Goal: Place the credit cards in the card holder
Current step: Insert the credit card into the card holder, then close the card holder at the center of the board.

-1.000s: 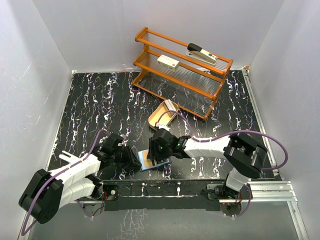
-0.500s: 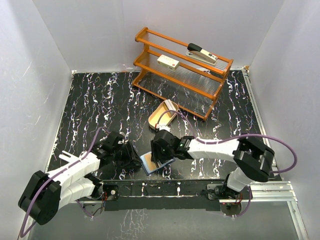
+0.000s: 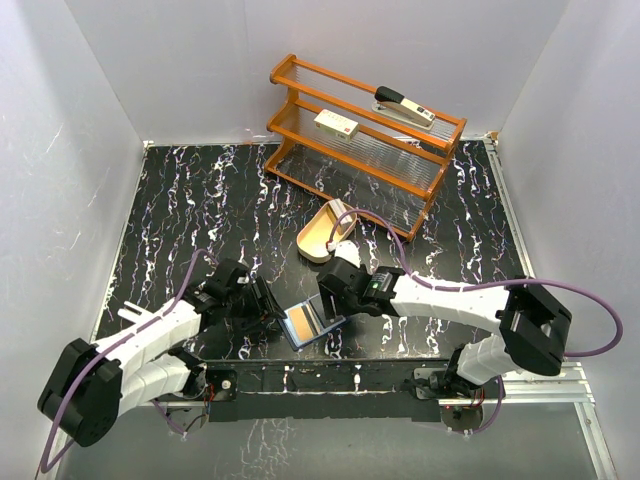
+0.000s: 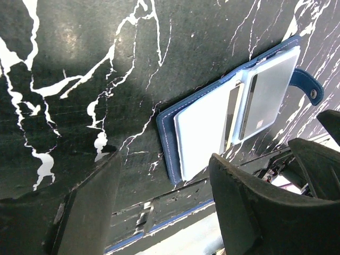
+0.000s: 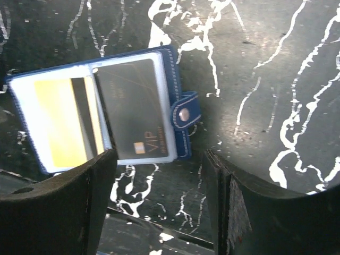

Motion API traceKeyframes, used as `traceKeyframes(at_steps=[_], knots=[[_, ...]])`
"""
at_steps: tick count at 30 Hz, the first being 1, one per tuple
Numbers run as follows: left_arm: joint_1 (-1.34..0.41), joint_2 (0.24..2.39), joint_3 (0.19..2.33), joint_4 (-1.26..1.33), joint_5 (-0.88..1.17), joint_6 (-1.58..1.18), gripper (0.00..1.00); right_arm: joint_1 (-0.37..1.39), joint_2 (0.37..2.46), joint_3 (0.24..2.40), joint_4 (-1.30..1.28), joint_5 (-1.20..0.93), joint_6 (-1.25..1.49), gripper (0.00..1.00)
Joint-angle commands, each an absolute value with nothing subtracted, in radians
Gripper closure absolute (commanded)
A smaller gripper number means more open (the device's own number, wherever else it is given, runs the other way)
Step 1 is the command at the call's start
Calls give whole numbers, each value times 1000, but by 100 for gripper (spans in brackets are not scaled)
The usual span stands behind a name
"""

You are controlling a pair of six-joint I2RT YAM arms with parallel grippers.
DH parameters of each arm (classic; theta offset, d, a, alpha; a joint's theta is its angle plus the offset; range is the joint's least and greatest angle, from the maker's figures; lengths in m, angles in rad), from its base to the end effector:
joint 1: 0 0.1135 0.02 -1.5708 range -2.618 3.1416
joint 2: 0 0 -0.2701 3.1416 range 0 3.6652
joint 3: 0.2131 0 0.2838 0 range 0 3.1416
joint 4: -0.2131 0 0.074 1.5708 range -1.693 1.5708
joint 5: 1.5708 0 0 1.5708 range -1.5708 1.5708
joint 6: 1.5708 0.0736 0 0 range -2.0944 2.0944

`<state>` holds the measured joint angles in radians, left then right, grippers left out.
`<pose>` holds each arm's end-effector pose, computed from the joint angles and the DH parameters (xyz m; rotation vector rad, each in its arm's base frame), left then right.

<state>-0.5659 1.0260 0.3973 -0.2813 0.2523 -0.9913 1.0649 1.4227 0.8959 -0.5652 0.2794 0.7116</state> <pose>0.1833 -0.1382 0.1152 -0.4556 2.6666 -0.8950 0.1713 0.2673 0.1646 -0.3712 2.5902 0.2633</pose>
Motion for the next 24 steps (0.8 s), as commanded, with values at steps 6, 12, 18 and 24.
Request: traceKeyframes(at_steps=[6,12,18,24], knots=[[-565,1064,375,-185,296,-1016,34,1018,1431,902,-552,364,581,38],[-565,1065,357,-173,296,-1039,36,973,1472,884,-465,306,529,44],[-565,1065,329,-128,320,-1071,35,957,1541,876,-417,286,498,55],[-565,1049,291,-48,365,-1136,35,957,1539,849,-396,227,521,85]])
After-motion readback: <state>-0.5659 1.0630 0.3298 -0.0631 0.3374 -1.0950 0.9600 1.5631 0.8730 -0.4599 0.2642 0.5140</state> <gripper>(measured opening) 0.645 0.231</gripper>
